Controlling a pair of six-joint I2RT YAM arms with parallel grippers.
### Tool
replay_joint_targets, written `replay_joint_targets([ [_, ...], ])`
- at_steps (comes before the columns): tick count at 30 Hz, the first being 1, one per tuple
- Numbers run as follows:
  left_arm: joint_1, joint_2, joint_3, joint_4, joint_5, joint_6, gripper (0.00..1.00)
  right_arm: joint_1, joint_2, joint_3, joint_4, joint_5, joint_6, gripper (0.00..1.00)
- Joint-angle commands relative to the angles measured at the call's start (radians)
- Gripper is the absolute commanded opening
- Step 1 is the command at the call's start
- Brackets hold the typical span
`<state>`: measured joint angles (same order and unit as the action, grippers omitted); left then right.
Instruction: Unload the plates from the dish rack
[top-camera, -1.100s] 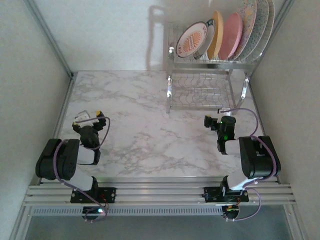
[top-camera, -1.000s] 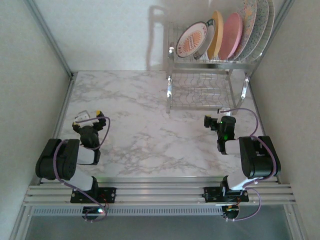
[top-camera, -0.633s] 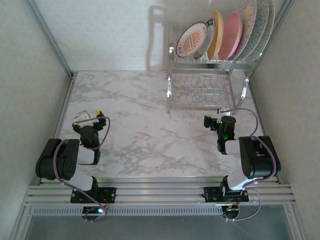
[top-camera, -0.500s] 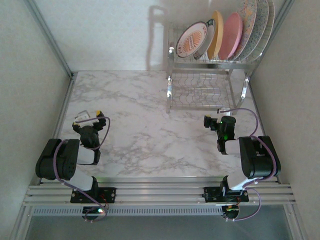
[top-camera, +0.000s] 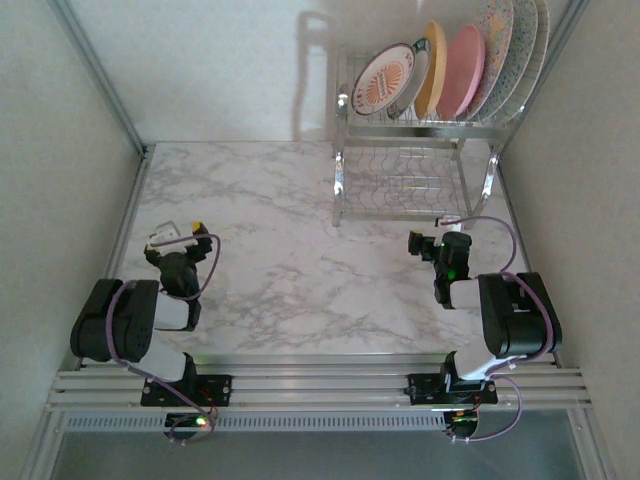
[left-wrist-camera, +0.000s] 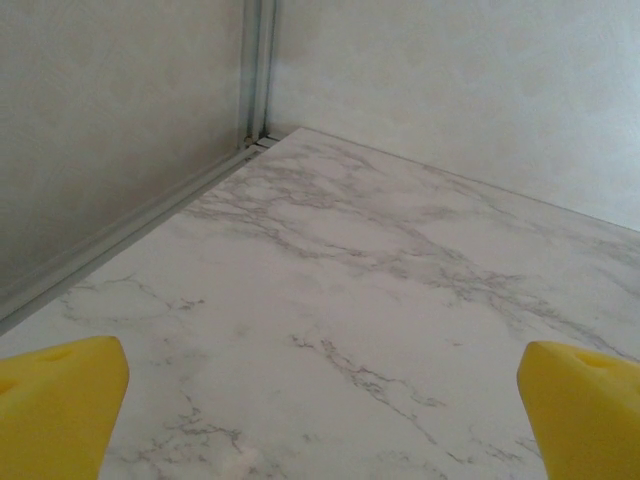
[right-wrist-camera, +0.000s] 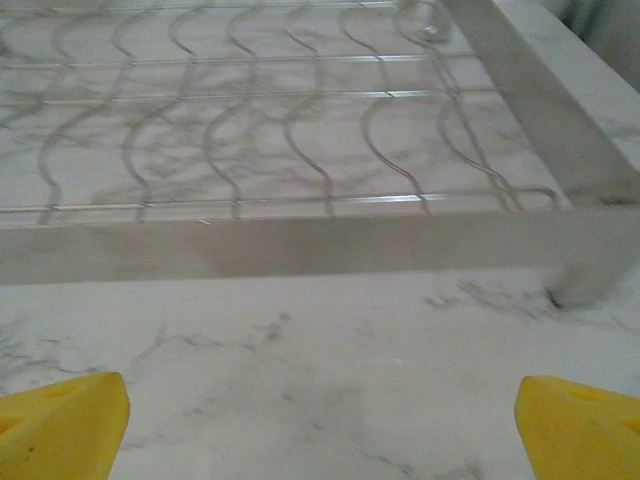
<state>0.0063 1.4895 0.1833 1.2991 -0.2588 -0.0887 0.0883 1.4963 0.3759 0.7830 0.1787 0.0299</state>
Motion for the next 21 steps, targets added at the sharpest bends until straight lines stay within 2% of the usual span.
replay_joint_targets([
  [1, -0.055, -0.194, 0.001, -0.087, -0.143, 0.036, 0.99, 0.019, -0.212, 0.049, -0.202, 0.272, 0.089, 0.99],
  [3, -0.083, -0.315, 0.003, -0.127, -0.214, -0.011, 1.00, 0.018, -0.352, 0.116, -0.325, 0.356, 0.143, 0.99],
  [6, -0.125, -0.442, 0.110, -0.320, -0.286, -0.057, 0.99, 0.019, -0.488, 0.256, -0.532, 0.497, 0.123, 0.99],
  [9, -0.165, -0.485, 0.225, -0.371, -0.307, -0.040, 0.99, 0.015, -0.548, 0.442, -0.651, 0.560, 0.023, 0.99],
  [12, -0.187, -0.477, 0.389, -0.443, -0.350, -0.049, 0.99, 0.012, -0.540, 0.750, -0.919, 0.618, 0.101, 0.99],
  [13, -0.187, -0.465, 0.481, -0.546, -0.376, -0.125, 0.99, 0.005, -0.511, 0.899, -1.069, 0.590, 0.165, 0.99],
  [14, -0.187, -0.457, 0.592, -0.741, -0.378, -0.245, 0.99, 0.000, -0.480, 1.015, -1.214, 0.520, 0.185, 0.99],
  [15, -0.178, -0.435, 0.730, -1.002, -0.311, -0.344, 0.99, -0.004, -0.449, 1.107, -1.302, 0.465, 0.209, 0.99],
  [16, -0.169, -0.408, 0.869, -1.176, -0.268, -0.424, 1.00, -0.007, -0.434, 1.149, -1.357, 0.477, 0.344, 0.99],
  [17, -0.163, -0.388, 0.904, -1.216, -0.276, -0.516, 0.99, -0.029, -0.439, 1.151, -1.364, 0.412, 0.445, 0.99],
  [18, -0.125, -0.376, 0.904, -1.198, -0.189, -0.607, 1.00, -0.088, -0.459, 1.139, -1.313, 0.208, 0.433, 0.99],
  [19, -0.066, -0.372, 0.896, -1.161, -0.039, -0.697, 1.00, -0.135, -0.478, 1.130, -1.257, 0.056, 0.409, 0.99],
  [20, -0.031, -0.365, 0.891, -1.123, 0.055, -0.755, 1.00, -0.140, -0.470, 1.156, -1.264, 0.043, 0.407, 0.99],
  [21, -0.020, -0.352, 0.904, -1.086, 0.112, -0.780, 1.00, -0.140, -0.432, 1.247, -1.358, 0.061, 0.430, 0.99],
])
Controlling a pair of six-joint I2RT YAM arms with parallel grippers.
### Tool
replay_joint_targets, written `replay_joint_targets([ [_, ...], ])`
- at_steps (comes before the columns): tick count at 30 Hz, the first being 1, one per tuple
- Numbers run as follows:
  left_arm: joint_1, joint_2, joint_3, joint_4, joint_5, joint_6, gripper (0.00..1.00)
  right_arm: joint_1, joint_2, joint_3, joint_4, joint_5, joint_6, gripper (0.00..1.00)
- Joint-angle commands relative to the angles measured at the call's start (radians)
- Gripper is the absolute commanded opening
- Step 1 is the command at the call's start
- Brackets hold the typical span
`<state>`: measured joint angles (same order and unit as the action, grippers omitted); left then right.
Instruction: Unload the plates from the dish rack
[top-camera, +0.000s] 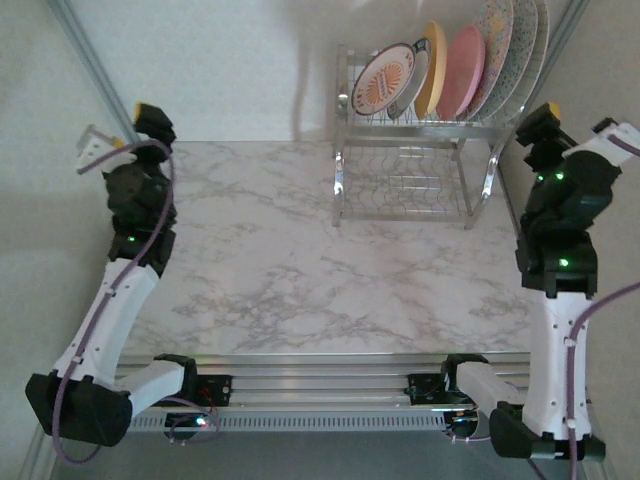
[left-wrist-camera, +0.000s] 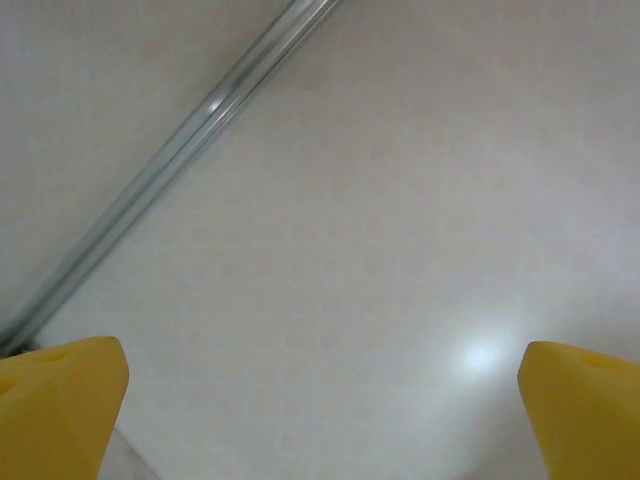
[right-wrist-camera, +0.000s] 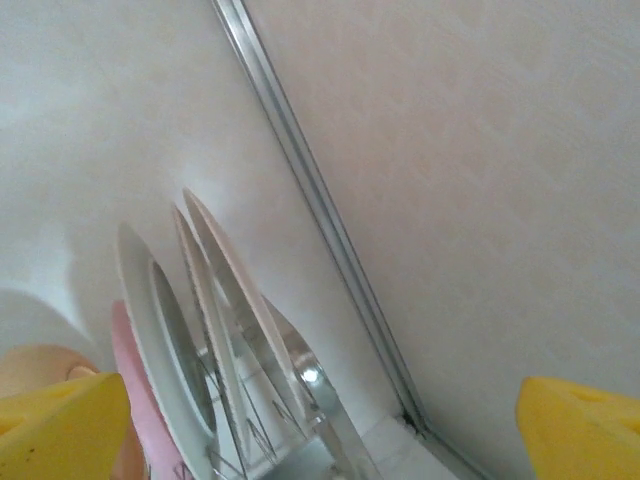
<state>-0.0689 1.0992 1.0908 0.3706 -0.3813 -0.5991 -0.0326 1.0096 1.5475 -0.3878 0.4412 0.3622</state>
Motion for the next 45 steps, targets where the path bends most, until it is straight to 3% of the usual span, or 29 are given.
replay_joint_targets([
  [1, 0.043, 0.060, 0.041, -0.177, 0.252, -0.271, 0.99, -0.018, 0.119, 0.189, -0.343, -0.153, 0.114, 0.99],
  [5, -0.085, 0.129, 0.209, -0.310, 0.181, -0.196, 0.99, -0.018, 0.315, 0.486, -0.701, -0.094, 0.122, 0.99],
  [11, -0.237, 0.249, 0.379, -0.536, 0.197, -0.237, 1.00, -0.020, 0.301, 0.453, -0.637, -0.124, 0.070, 0.99],
  [14, -0.303, 0.298, 0.436, -0.587, 0.229, -0.194, 0.99, -0.036, 0.259, 0.360, -0.498, -0.224, -0.053, 0.98],
  [16, -0.343, 0.330, 0.468, -0.611, 0.269, -0.149, 1.00, -0.059, 0.158, 0.160, -0.249, -0.420, -0.181, 0.97],
  [18, -0.383, 0.344, 0.480, -0.608, 0.308, -0.095, 1.00, -0.079, 0.094, 0.000, -0.071, -0.504, -0.259, 0.99],
  [22, -0.433, 0.345, 0.476, -0.581, 0.380, -0.006, 1.00, -0.265, 0.095, -0.113, 0.053, -0.711, -0.240, 0.96],
  [27, -0.451, 0.322, 0.470, -0.542, 0.475, 0.072, 0.99, -0.316, 0.134, -0.192, 0.210, -0.935, -0.353, 0.88],
  [36, -0.460, 0.250, 0.396, -0.404, 0.566, 0.086, 1.00, -0.387, 0.185, -0.345, 0.624, -0.969, -0.339, 0.88],
  [45, -0.463, 0.230, 0.390, -0.311, 0.605, 0.099, 1.00, -0.388, 0.286, -0.317, 0.776, -0.962, -0.295, 0.80],
])
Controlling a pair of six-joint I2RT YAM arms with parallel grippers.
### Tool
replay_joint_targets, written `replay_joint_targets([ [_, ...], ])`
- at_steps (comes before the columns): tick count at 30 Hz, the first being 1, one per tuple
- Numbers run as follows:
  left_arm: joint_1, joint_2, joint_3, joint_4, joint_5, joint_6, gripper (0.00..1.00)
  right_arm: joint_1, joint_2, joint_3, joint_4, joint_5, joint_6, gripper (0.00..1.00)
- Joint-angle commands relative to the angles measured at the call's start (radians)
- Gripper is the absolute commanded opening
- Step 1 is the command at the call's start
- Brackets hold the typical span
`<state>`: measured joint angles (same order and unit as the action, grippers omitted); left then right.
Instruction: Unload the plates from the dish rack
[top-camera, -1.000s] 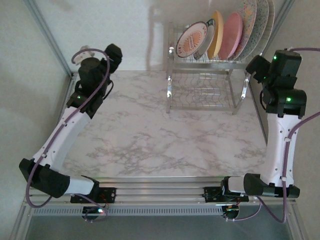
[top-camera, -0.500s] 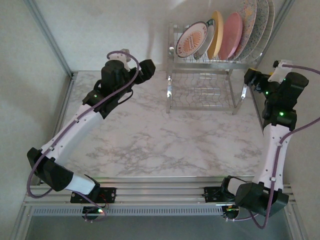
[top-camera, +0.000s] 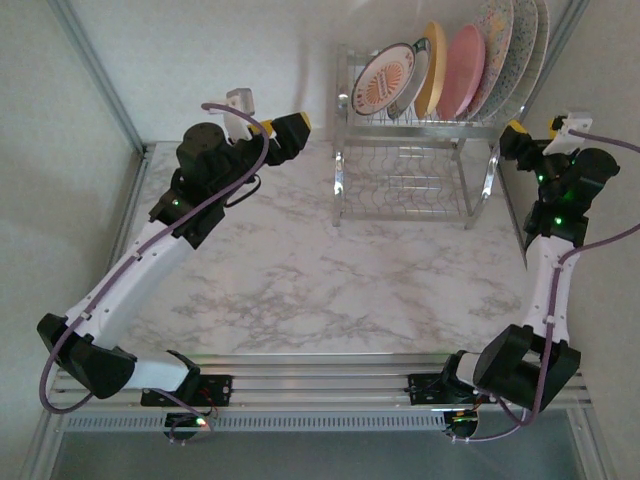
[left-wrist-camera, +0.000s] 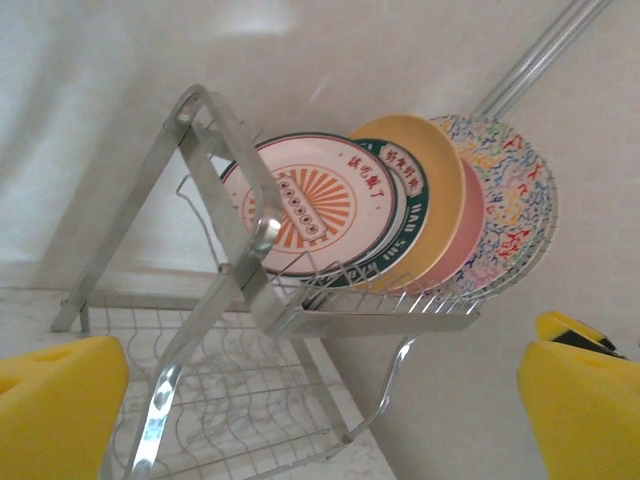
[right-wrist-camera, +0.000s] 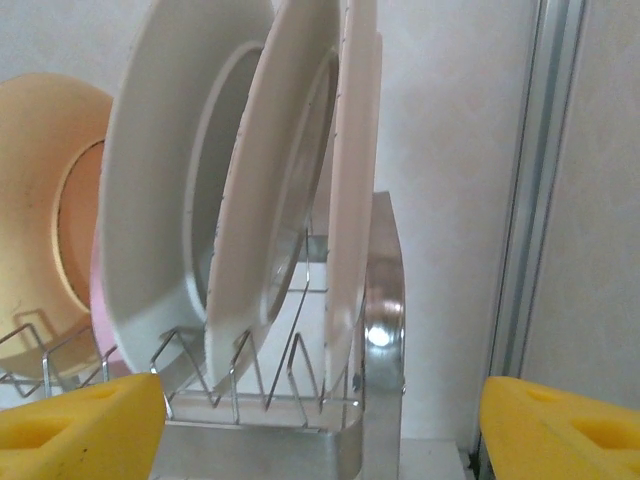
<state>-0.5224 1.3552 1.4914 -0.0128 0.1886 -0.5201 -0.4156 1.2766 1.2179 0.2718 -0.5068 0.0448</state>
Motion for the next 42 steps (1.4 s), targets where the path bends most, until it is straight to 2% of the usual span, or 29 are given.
replay_joint_targets([
  [1, -0.010, -0.028, -0.012, 0.086, 0.036, 0.019, 1.00, -0.005, 0.032, 0.022, 0.129, -0.018, 0.033, 0.79],
  [8, -0.016, -0.021, -0.009, 0.189, 0.070, -0.017, 1.00, -0.005, 0.106, 0.074, 0.184, -0.023, 0.079, 0.67],
  [15, -0.024, -0.007, 0.014, 0.237, 0.084, -0.035, 1.00, 0.013, 0.175, 0.150, 0.169, -0.048, 0.106, 0.63],
  [32, -0.033, 0.007, 0.043, 0.245, 0.077, -0.037, 0.99, 0.083, 0.276, 0.288, 0.051, 0.026, 0.040, 0.37],
  [42, -0.033, 0.010, 0.058, 0.249, 0.079, -0.032, 0.99, 0.107, 0.289, 0.311, -0.004, 0.071, 0.001, 0.31],
])
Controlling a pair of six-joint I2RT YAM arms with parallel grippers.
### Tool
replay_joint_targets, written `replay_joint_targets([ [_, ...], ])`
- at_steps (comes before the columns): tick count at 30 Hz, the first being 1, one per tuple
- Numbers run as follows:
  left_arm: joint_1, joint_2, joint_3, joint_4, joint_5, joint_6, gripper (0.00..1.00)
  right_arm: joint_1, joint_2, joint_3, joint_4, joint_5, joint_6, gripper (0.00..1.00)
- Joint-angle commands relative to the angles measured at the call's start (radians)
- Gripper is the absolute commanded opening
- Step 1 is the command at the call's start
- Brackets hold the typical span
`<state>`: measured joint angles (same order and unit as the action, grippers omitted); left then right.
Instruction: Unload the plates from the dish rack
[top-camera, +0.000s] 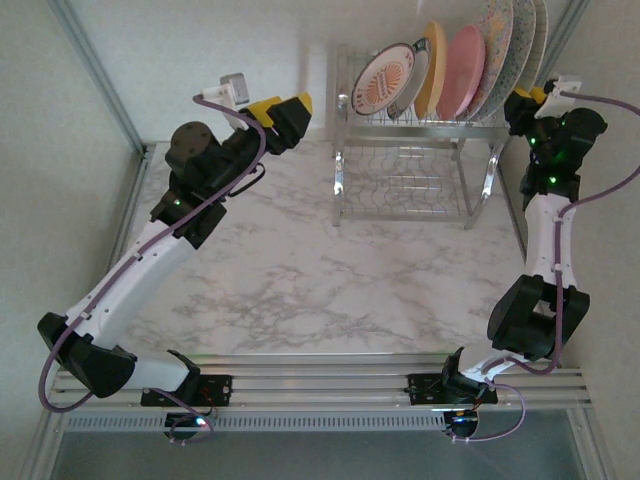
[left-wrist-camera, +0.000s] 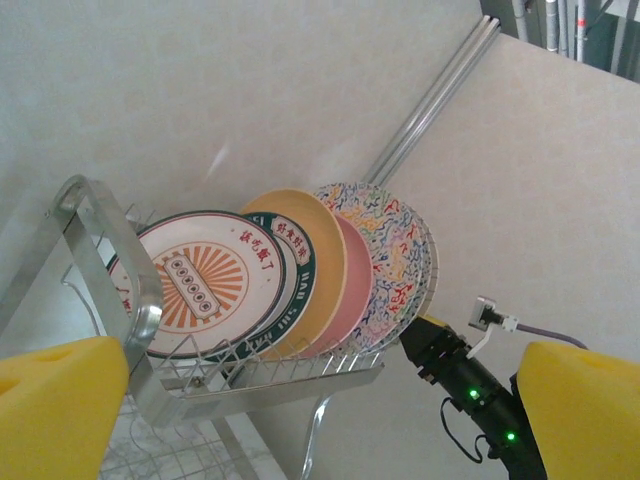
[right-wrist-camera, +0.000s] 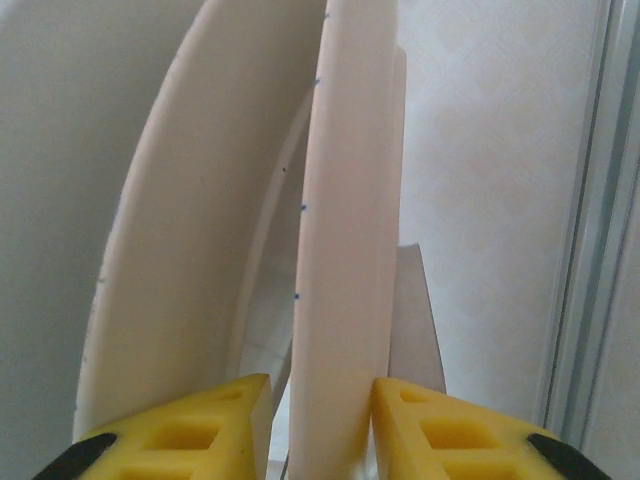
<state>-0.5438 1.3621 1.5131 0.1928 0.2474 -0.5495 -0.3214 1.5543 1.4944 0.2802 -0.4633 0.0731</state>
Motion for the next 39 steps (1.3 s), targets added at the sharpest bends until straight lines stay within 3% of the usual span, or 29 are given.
replay_joint_targets([
  [1, -0.012, 0.002, 0.037, 0.043, 0.022, -0.003, 0.99, 0.012, 0.014, 0.040, -0.016, 0.032, -0.028, 0.31],
  [5, -0.012, 0.004, 0.039, 0.043, 0.024, -0.004, 1.00, 0.023, 0.026, 0.069, -0.054, 0.043, -0.045, 0.27],
  [14, -0.012, 0.000, 0.038, 0.040, 0.021, -0.003, 0.99, 0.041, 0.027, 0.084, -0.084, 0.083, -0.050, 0.06],
  [22, -0.011, -0.008, 0.033, 0.036, 0.020, -0.006, 1.00, 0.056, 0.011, 0.076, -0.085, 0.139, -0.047, 0.00],
  [39, -0.021, -0.023, 0.024, 0.034, 0.010, -0.009, 1.00, 0.071, -0.045, 0.077, -0.071, 0.287, 0.030, 0.00],
])
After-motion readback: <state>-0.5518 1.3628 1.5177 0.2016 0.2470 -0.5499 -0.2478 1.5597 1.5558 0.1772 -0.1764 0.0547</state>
